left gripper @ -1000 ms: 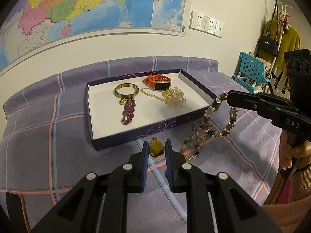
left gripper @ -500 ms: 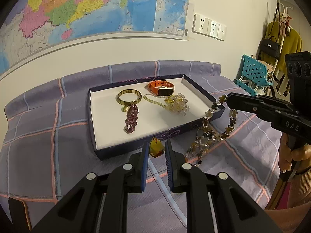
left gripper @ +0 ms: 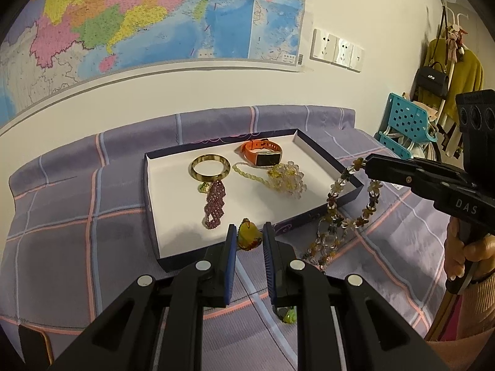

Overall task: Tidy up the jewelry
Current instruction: 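Carry the amber necklace in the right tool and yellow pendant in the left tool over the box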

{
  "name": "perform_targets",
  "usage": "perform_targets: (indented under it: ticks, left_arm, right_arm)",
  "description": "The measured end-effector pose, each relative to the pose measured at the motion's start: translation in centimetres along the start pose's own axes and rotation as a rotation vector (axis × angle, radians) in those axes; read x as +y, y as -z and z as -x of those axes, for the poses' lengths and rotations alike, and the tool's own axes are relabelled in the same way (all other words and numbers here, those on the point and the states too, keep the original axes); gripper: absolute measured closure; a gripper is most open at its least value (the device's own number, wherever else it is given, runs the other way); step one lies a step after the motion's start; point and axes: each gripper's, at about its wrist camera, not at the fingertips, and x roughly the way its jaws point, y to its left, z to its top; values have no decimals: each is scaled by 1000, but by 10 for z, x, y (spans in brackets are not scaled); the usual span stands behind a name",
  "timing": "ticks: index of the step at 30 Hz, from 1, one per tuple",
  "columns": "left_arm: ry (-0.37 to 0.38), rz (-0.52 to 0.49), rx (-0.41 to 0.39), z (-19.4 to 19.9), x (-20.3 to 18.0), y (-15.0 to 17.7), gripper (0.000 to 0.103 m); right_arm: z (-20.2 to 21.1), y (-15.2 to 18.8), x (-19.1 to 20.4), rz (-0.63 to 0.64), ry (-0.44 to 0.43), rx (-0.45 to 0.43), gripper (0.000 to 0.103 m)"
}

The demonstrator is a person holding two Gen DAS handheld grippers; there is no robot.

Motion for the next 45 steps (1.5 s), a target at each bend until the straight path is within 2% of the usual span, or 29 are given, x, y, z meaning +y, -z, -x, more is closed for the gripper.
perform_targets:
  ticks: [45]
  left_arm:
    - [-23, 35, 14, -24, 15, -25, 88]
  right_arm:
    - [-23, -29, -10, 15, -1, -9, 93]
